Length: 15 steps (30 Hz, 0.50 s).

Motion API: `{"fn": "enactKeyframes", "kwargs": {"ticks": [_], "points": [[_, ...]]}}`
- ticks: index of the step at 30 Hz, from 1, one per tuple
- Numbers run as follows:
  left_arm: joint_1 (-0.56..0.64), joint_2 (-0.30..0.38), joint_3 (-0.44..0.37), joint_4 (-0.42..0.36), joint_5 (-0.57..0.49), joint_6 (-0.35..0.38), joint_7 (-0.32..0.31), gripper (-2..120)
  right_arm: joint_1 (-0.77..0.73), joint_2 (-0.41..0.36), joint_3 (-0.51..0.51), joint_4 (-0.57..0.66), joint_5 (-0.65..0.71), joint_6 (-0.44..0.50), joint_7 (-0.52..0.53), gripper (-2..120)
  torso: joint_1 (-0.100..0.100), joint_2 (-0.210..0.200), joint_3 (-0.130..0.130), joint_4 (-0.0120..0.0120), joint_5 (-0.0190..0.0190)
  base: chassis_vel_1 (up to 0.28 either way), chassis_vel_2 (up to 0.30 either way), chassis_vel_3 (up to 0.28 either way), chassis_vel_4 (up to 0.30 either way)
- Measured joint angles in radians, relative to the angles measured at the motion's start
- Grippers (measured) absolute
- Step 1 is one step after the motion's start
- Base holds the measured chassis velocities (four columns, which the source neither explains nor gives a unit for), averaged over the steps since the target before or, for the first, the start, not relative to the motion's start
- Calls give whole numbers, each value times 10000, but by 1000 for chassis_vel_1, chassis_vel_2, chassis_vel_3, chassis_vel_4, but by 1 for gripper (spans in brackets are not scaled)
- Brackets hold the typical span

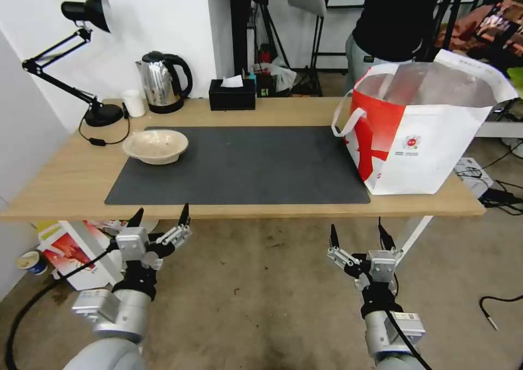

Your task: Pick up the trash from the table and place it into the takeout bag.

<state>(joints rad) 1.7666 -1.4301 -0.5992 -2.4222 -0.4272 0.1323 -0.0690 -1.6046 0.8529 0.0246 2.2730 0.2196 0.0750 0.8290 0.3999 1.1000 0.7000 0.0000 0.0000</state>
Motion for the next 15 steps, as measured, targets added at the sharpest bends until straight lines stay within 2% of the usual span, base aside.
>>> {"fn": "enactKeyframes", "kwargs": {"ticks": [2, 6, 8, 15], "points": [[-3, 10, -13, -26, -54, 13, -8, 100, 0, 0, 0, 0, 0, 0, 0, 100, 0, 1, 0, -1, 2, 0, 0, 0, 0], [-7, 273, -254, -593, -1257, 494, -119, 100, -1, 0, 0, 0, 0, 0, 0, 100, 0, 0, 0, 0, 0, 0, 0, 0, 0], [-8, 330, -309, -721, -1504, 590, -141, 100, 0, 0, 0, 0, 0, 0, 0, 100, 0, 0, 0, 0, 3, 0, 0, 0, 0], [-11, 366, -347, -785, -1694, 675, -166, 100, 0, 0, 0, 0, 0, 0, 0, 100, 0, 0, 0, 1, -2, 0, 0, 0, 0]]}}
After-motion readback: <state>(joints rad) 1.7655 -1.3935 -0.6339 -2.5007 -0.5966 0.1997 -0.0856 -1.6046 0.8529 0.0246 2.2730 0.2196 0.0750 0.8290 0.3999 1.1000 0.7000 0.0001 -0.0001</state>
